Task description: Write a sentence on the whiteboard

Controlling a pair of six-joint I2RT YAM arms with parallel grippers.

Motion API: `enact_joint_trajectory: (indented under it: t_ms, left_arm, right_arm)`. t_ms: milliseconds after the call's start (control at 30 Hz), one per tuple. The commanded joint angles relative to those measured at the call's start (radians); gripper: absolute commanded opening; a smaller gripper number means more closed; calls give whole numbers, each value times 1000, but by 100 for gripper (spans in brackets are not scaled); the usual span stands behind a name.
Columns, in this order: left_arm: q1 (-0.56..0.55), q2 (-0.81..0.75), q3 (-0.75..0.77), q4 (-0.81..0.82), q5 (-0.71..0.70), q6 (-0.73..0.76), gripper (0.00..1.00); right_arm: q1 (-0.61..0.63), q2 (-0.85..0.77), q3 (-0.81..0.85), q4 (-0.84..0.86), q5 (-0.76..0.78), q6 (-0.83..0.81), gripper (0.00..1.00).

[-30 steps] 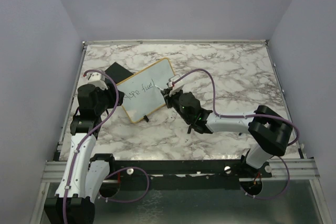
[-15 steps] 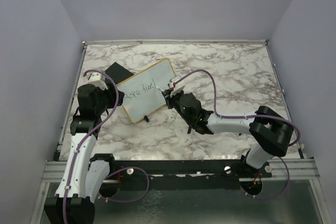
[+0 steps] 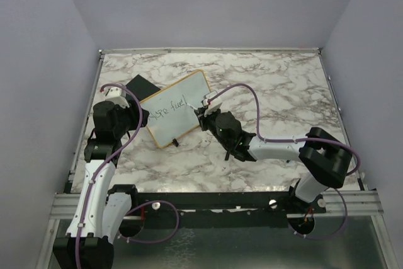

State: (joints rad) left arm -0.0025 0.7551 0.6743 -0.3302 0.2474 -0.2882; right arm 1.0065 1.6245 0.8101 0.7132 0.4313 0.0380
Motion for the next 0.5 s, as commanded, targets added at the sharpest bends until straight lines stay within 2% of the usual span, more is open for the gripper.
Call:
enact_joint_trajectory:
  t_ms: [0,300,467]
  left_arm:
    - [-7,-13,-10,17,26,-2,50]
    - [-7,-13,-10,17,25,0,50]
    - [-7,-12,-9,19,27,-1,50]
  right_arm:
    - [-2,-15,-16,-34,43,7,0]
    - [-2,-31,-12,-28,46,-8,0]
    - [-2,-80,-47,7,-10,-10,0]
